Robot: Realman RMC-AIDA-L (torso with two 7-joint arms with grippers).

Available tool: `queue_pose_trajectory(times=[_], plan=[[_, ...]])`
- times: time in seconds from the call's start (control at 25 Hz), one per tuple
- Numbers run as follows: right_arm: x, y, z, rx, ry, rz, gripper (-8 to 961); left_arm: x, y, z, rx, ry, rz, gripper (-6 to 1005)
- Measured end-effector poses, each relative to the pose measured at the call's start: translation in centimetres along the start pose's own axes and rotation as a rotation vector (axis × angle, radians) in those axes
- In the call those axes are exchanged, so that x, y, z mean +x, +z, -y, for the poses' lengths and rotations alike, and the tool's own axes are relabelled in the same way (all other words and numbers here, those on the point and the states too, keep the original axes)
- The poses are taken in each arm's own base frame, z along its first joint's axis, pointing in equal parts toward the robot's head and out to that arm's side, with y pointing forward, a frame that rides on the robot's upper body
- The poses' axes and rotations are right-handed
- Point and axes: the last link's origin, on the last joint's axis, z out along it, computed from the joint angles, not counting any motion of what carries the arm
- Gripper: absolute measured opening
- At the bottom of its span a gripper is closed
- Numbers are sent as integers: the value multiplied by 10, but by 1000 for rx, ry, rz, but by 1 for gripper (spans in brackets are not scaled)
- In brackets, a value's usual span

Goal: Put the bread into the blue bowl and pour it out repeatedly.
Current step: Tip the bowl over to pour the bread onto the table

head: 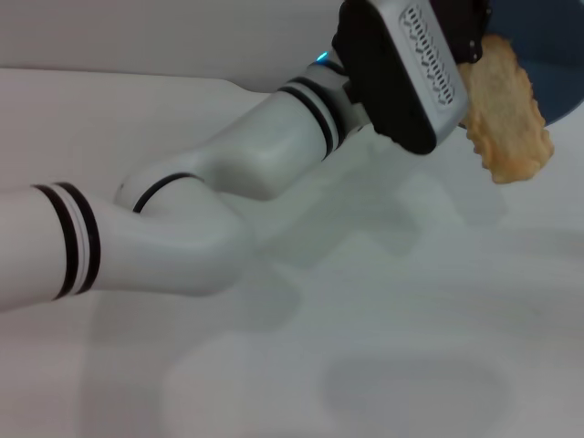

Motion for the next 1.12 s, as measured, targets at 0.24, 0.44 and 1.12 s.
queue_pose_trajectory(times=[0.24, 0.44, 1.12], plan=[[-1, 2, -1, -5, -1, 1, 685, -1, -5, -3, 10, 8, -16, -2], [-1, 3, -2, -7, -2, 1, 686, 0, -10, -8, 8, 31, -38, -2], [-1, 5, -3, -14, -3, -3, 684, -3, -21, 2, 104, -10, -58, -2]])
